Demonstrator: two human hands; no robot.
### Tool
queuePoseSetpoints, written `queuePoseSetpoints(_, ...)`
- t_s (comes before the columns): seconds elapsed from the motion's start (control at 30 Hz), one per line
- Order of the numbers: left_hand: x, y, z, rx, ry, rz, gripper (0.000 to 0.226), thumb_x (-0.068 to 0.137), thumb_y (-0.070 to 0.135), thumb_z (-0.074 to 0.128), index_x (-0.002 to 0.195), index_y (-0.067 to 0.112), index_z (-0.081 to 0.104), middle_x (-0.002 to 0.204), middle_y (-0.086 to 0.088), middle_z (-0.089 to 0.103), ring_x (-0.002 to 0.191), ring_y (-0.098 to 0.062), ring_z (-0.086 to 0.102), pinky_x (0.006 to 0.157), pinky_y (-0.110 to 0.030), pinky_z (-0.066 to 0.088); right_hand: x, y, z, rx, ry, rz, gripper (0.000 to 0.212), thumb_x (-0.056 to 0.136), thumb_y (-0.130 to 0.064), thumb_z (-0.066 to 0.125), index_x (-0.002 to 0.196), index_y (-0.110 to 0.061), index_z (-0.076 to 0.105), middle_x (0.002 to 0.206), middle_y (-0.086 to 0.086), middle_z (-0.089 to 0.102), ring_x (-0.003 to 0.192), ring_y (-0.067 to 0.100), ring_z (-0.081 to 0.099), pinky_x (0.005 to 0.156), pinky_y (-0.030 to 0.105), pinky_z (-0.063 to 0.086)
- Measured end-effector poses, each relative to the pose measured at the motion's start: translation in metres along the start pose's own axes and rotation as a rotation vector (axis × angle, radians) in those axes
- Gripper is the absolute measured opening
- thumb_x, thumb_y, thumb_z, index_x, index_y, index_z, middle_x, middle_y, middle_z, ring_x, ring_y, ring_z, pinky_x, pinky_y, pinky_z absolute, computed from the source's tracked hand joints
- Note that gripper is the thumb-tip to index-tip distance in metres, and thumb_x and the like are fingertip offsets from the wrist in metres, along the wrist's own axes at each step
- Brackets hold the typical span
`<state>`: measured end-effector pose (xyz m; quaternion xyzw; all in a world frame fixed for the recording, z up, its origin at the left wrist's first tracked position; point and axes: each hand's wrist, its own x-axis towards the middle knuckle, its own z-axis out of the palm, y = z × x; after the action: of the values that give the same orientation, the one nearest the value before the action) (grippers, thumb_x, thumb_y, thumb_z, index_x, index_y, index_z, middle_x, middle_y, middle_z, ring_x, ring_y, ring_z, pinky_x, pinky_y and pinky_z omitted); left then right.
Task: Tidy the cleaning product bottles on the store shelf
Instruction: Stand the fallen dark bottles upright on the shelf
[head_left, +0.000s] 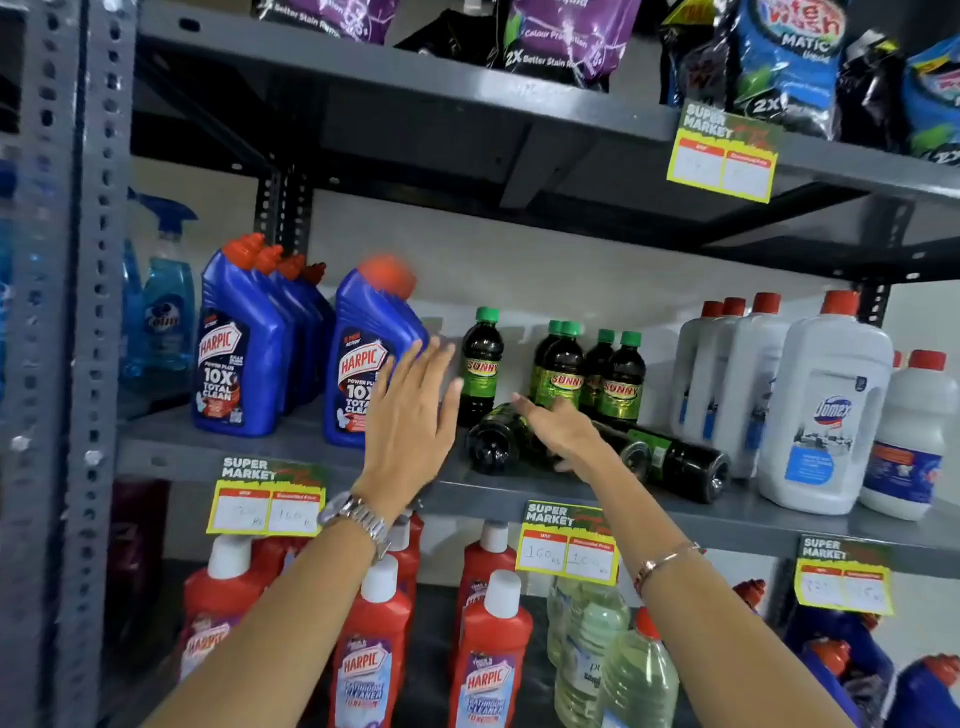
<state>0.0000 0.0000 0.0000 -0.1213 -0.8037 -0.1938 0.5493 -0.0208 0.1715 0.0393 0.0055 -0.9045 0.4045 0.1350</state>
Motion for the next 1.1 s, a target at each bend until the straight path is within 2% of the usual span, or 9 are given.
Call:
queuePoseSetpoints(0.13,-0.048,-0.025,0.006,0.075,-0.006,0.029,0.038,0.094,0.033,0.037,0.115,0.012,0.062,0.116,-0.005,0.066,0.109,-0.021,0.06,0.095,-0.038,0.043,0.0,-0.003,0.011,0.278,-0.144,0.234,0.086,0.079,-0.067,0.05,0.143,-0.011,0.034,0.144,0.012,0.044,0.117,0.032,0.053,0.075,0.034,0.053)
queuePoseSetpoints(0.27,-0.062,-0.042,0.003,0.161,-0.085,0.129,0.049,0.097,0.04,0.027,0.098,0.015,0.07,0.098,0.001,0.072,0.09,-0.015,0.067,0.078,-0.027,0.041,0.003,-0.011,0.014,0.39,-0.169,0.312,0.068,0.074,-0.052,0.068,0.123,-0.008,0.05,0.118,0.012,0.059,0.085,0.023,0.059,0.051,0.028,0.048)
queuePoseSetpoints(0.4,-0.065,-0.045,0.002,0.183,-0.134,0.172,0.04,0.093,0.039,0.037,0.091,0.017,0.071,0.09,0.004,0.073,0.081,-0.014,0.067,0.072,-0.028,0.045,0.003,-0.011,0.01,0.512,-0.191,0.343,0.034,0.077,-0.029,0.073,0.098,-0.008,0.056,0.102,0.014,0.06,0.085,0.026,0.06,0.06,0.038,0.056)
queuePoseSetpoints(0.47,-0.065,-0.046,0.002,0.194,-0.148,0.185,0.041,0.092,0.04,0.038,0.094,0.017,0.071,0.092,0.004,0.073,0.082,-0.013,0.067,0.071,-0.028,0.047,0.002,-0.007,0.008,0.558,-0.191,0.324,0.038,0.079,-0.024,0.072,0.108,-0.005,0.056,0.09,0.013,0.06,0.084,0.025,0.061,0.063,0.042,0.058)
queuePoseSetpoints(0.6,-0.064,-0.046,0.0,0.215,-0.162,0.203,0.041,0.091,0.041,0.038,0.094,0.017,0.071,0.091,0.004,0.073,0.08,-0.013,0.067,0.069,-0.026,0.047,-0.006,-0.003,0.007,0.631,-0.128,0.244,0.059,0.071,-0.021,0.079,0.12,-0.001,0.053,0.112,0.016,0.059,0.085,0.03,0.064,0.046,0.036,0.057)
queuePoseSetpoints(0.7,-0.065,-0.047,0.002,0.218,-0.156,0.196,0.042,0.091,0.042,0.037,0.094,0.017,0.071,0.09,0.004,0.073,0.079,-0.013,0.067,0.068,-0.027,0.048,-0.008,-0.001,0.015,0.672,-0.026,0.125,0.06,0.072,-0.016,0.078,0.124,-0.002,0.052,0.108,0.016,0.064,0.079,0.023,0.064,0.054,0.037,0.059)
queuePoseSetpoints(0.83,-0.067,-0.047,0.004,0.197,-0.125,0.194,0.055,0.097,0.046,0.024,0.095,0.017,0.071,0.092,0.004,0.073,0.082,-0.012,0.067,0.071,-0.027,0.049,-0.005,0.002,0.035,0.445,0.185,-0.036,0.092,0.069,-0.026,0.081,0.144,-0.012,0.028,0.108,0.007,0.061,0.103,0.025,0.059,0.096,0.044,0.048)
queuePoseSetpoints(0.97,-0.066,-0.048,0.003,0.207,-0.13,0.202,0.045,0.093,0.044,0.034,0.094,0.019,0.071,0.094,0.006,0.073,0.084,-0.01,0.067,0.071,-0.026,0.049,-0.005,0.002,0.049,0.253,0.251,-0.171,0.09,0.071,-0.023,0.08,0.143,-0.009,0.027,0.139,0.014,0.044,0.127,0.03,0.045,0.104,0.039,0.037)
queuePoseSetpoints(1.1,-0.066,-0.047,0.005,0.201,-0.099,0.205,0.043,0.091,0.043,0.037,0.093,0.018,0.072,0.094,0.005,0.073,0.084,-0.012,0.067,0.071,-0.028,0.051,-0.001,-0.001,0.049,0.182,0.208,-0.188,0.09,0.072,-0.021,0.079,0.142,-0.008,0.026,0.143,0.015,0.035,0.13,0.03,0.04,0.103,0.037,0.035)
